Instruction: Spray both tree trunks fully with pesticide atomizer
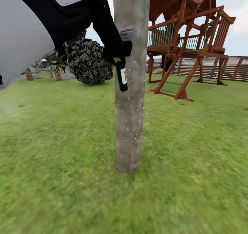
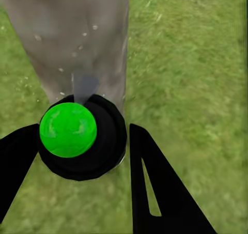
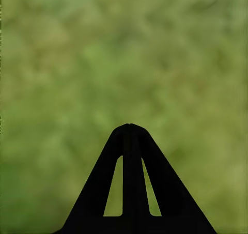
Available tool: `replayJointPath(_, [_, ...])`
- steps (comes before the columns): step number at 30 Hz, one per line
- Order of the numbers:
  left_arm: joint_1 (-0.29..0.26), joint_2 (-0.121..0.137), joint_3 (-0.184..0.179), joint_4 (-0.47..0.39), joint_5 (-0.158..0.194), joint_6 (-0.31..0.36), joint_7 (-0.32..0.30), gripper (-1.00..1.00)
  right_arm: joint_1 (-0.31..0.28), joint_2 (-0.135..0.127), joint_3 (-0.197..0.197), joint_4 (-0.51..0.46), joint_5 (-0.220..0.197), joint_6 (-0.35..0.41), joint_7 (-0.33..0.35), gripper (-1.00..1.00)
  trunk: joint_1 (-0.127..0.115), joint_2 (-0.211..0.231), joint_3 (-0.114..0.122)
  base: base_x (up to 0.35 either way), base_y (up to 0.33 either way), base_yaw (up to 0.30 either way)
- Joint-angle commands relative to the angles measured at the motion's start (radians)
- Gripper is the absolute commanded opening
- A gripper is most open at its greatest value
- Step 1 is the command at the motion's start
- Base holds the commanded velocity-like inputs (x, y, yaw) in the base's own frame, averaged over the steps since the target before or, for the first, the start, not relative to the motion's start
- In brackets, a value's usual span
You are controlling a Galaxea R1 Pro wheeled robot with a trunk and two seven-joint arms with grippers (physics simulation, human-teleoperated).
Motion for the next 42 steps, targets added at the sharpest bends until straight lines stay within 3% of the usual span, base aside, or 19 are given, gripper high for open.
replayJointPath(1, [-0.009,0.000,-0.004,-0.001,0.015,0.000,0.007,-1.00,0.000,0.001,-0.001,-0.002,-0.006,0.006,0.004,-1.00,0.000,0.000,-0.001,0.000,0.000,0.000])
replayJointPath(11, [-0.152,-0.008,-0.010,-0.026,0.015,0.000,0.006,-1.00,0.000,0.009,0.006,-0.002,-0.005,0.006,0.003,-1.00,0.000,0.000,-0.001,0.000,0.000,0.000])
replayJointPath(20, [-0.157,-0.015,-0.010,-0.059,0.015,0.000,0.007,-1.00,0.000,0.015,0.008,-0.003,-0.003,0.006,-0.002,-1.00,0.000,0.000,-0.001,0.000,0.000,0.000])
replayJointPath(26, [-0.040,-0.014,-0.012,-0.069,0.015,0.000,0.014,-1.00,0.000,0.014,0.009,-0.003,-0.003,0.006,-0.002,-1.00,0.000,0.000,-0.001,0.000,0.000,0.000])
replayJointPath(30, [0.048,-0.014,-0.011,-0.070,0.015,0.000,0.071,-1.00,0.000,0.014,0.009,-0.003,-0.003,0.006,-0.002,-1.00,0.000,0.000,-0.001,0.000,0.000,0.000])
replayJointPath(42, [0.258,-0.010,-0.010,-0.071,0.015,0.000,0.136,-1.00,0.000,0.014,0.009,-0.003,-0.003,0.047,-0.004,-1.00,0.000,0.000,-0.001,0.000,0.000,0.000])
